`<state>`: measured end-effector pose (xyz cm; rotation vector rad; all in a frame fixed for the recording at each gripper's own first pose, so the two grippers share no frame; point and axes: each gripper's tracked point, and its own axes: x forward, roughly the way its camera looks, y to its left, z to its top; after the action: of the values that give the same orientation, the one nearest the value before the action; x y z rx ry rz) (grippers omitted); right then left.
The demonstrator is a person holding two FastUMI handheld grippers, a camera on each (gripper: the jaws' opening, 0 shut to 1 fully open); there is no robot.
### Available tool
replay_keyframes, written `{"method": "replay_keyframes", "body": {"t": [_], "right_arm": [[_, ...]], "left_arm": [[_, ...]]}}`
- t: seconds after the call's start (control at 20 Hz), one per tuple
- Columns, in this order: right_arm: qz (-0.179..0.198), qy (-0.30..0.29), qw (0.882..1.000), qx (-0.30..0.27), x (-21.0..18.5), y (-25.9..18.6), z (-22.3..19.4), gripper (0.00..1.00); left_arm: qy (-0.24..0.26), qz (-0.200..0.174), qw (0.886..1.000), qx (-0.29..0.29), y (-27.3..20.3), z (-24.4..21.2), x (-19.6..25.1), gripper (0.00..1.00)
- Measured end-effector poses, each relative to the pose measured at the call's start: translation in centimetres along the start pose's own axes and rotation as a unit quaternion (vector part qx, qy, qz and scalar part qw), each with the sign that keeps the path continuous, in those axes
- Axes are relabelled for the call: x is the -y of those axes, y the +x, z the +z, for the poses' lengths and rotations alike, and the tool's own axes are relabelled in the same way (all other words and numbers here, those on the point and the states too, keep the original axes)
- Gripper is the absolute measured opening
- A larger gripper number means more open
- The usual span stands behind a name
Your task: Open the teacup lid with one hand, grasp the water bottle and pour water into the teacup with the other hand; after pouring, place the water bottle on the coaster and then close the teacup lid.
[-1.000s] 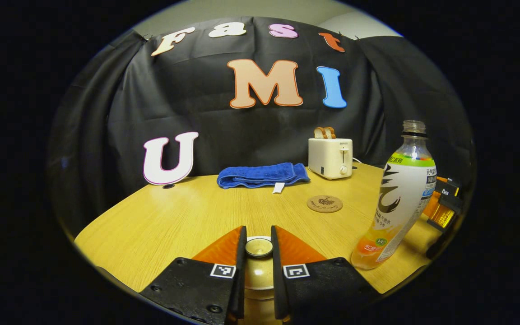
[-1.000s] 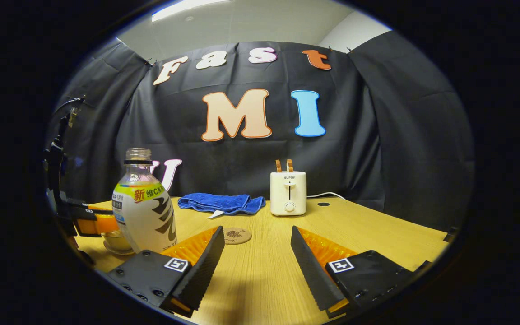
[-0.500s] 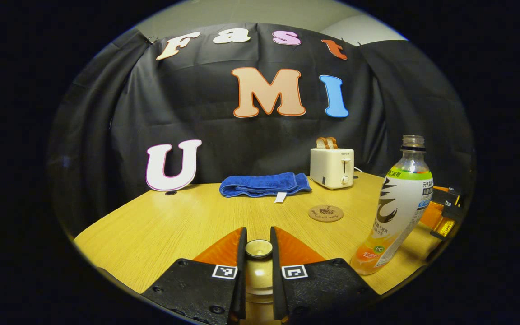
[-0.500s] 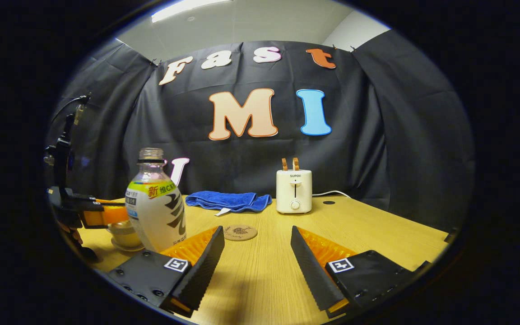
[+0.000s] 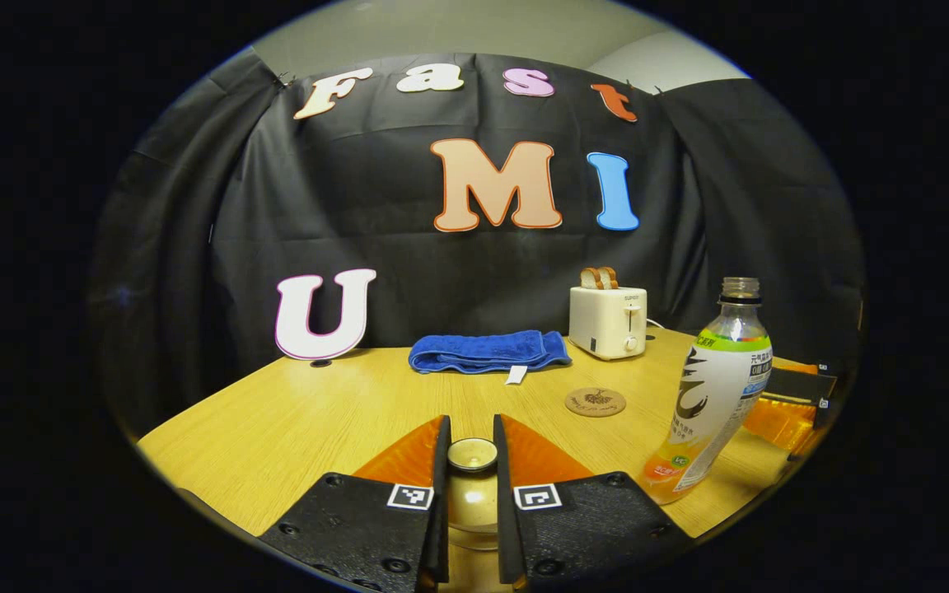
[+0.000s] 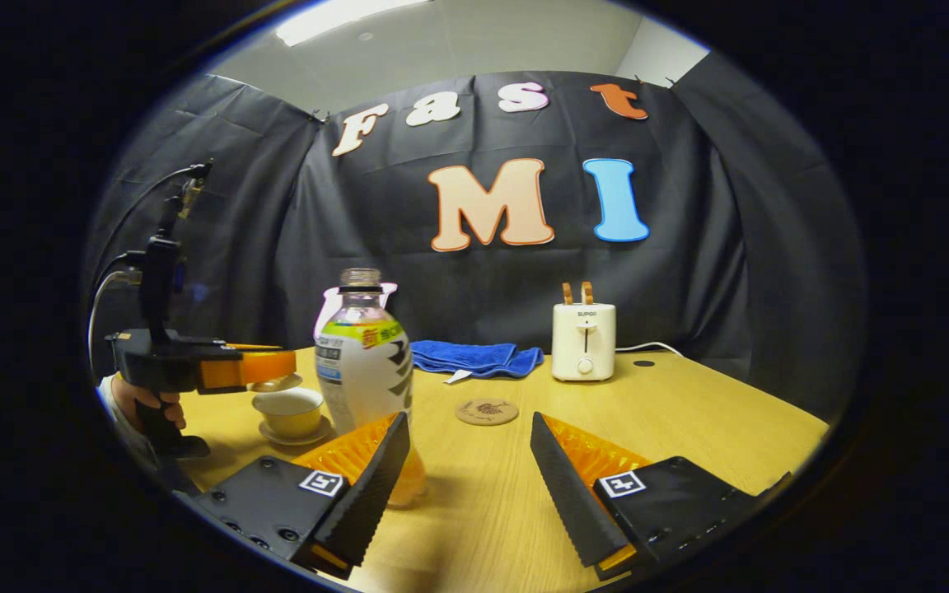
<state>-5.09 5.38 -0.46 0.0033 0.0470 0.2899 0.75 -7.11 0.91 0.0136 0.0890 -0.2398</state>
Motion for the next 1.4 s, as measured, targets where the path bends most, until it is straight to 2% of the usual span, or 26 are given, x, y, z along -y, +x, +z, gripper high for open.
{"method": "replay_keyframes", "body": {"t": [0.1, 0.35, 0.85, 1.0, 1.05, 1.2, 1.35, 1.4], "right_arm": [[0.018, 0.0, 1.0, 0.0, -1.2, -0.3, 0.0, 0.94], [0.053, 0.001, 0.999, -0.004, -3.8, -0.2, -0.3, 0.95], [0.073, -0.006, 0.997, -0.028, -7.1, 2.4, -1.2, 0.94], [0.074, -0.009, 0.996, -0.041, -7.6, 3.2, -1.6, 0.96], [0.072, -0.01, 0.996, -0.043, -7.6, 3.4, -1.7, 0.94], [0.071, -0.014, 0.996, -0.052, -7.7, 4.4, -2.0, 0.76], [0.074, -0.031, 0.995, -0.051, -7.9, 4.4, -1.9, 0.69], [0.077, -0.044, 0.995, -0.049, -8.0, 4.5, -1.8, 0.71]], "left_arm": [[-0.001, 0.003, 1.0, -0.001, -0.3, 0.0, -0.3, 0.21], [0.001, 0.008, 1.0, 0.003, -1.2, 0.2, -1.0, 0.21], [-0.003, 0.029, 1.0, 0.01, -2.5, 0.6, -3.4, 0.2], [-0.003, 0.032, 0.999, 0.01, -2.7, 0.6, -3.8, 0.21], [-0.004, 0.033, 0.999, 0.01, -2.8, 0.5, -3.9, 0.21], [-0.011, 0.036, 0.999, 0.009, -3.1, 0.2, -4.3, 0.2], [-0.017, 0.041, 0.999, 0.003, -3.4, -0.3, -5.0, 0.2], [-0.018, 0.044, 0.999, 0.002, -3.5, -0.4, -5.2, 0.2]]}}
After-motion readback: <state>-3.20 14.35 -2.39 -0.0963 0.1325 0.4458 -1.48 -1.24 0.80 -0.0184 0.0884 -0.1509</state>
